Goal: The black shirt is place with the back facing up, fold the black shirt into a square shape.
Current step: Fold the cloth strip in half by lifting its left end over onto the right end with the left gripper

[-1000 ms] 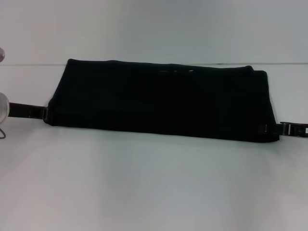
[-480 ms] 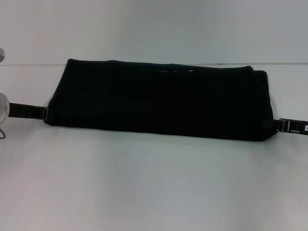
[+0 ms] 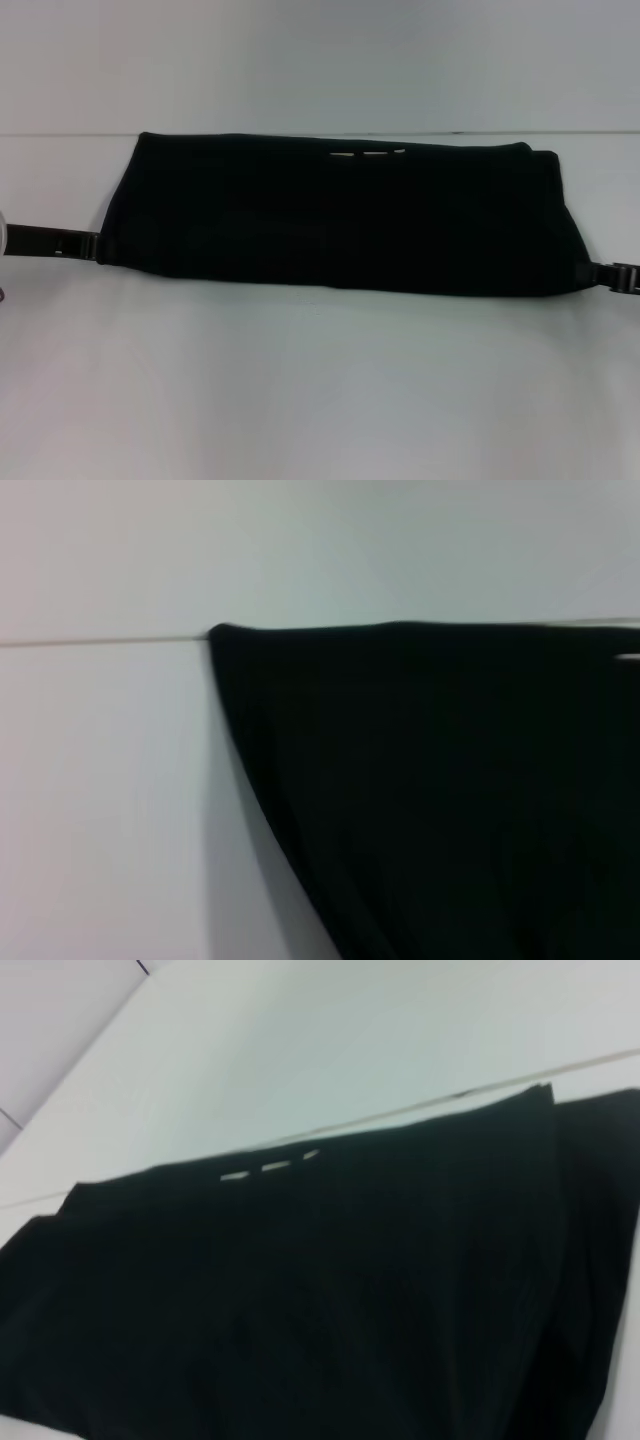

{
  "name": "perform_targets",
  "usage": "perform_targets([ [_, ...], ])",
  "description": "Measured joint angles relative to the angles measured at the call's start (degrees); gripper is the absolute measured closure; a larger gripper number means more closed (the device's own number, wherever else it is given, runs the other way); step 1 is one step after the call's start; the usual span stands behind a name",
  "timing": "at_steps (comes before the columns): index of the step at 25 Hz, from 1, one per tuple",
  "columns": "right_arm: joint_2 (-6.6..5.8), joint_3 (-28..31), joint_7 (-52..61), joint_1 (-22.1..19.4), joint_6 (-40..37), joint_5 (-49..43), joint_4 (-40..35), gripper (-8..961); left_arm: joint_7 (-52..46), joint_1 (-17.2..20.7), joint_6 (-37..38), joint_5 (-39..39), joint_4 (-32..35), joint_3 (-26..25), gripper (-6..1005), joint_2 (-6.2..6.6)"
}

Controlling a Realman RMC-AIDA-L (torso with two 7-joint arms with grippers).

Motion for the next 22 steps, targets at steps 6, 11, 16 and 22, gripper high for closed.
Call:
perform_targets([
  [6, -0.42, 3.79, -3.2, -4.19, -7.42, 0.03, -2.95, 908, 0.39, 3.14, 8.61, -3.35, 2.86, -0.27, 998, -0.33],
  [11, -1.32, 6.6, -6.52, -7.71, -11.65, 0.05, -3.14, 892, 2.48, 5.72, 15.72, -8.21, 2.92, -0.57, 998, 0.03],
  [16, -1.75, 8.25, -9.46, -10.83, -16.75, -0.29, -3.17, 876, 5.85, 7.78, 24.25, -10.25, 2.91, -1.86, 999, 0.43],
  [22, -1.69, 8.26, -12.04, -13.84, -20.3, -1.0, -3.16, 857, 8.67, 8.73, 30.4, -10.13, 2.07, -5.44, 999, 0.61],
])
